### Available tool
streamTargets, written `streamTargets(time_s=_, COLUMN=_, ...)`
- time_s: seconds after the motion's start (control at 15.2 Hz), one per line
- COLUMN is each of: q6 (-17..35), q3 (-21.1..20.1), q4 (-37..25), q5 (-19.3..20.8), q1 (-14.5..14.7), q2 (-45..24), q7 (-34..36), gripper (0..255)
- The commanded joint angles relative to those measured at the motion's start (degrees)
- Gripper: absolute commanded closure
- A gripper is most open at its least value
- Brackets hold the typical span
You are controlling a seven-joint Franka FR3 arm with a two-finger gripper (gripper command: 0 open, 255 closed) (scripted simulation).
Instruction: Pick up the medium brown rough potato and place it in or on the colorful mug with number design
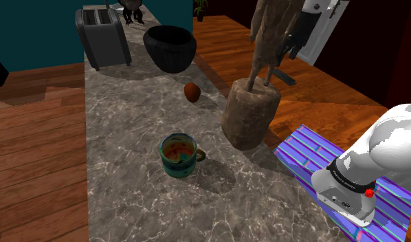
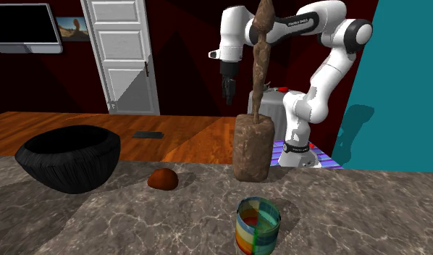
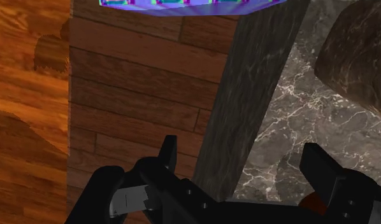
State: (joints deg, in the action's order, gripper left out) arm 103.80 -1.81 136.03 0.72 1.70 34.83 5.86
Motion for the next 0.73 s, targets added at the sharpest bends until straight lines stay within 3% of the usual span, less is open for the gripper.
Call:
streamTargets(time_s=0.0, q6=3.3, q3=-0.6, q4=-0.3, q5=-1.6, q1=0.4, q2=-3.3, q7=1.6, gripper=0)
streamTargets(time_s=0.66, q6=18.1, q3=-2.3, q4=-6.4, q5=-8.5, q1=2.3, q2=-22.1, q7=6.3, gripper=0)
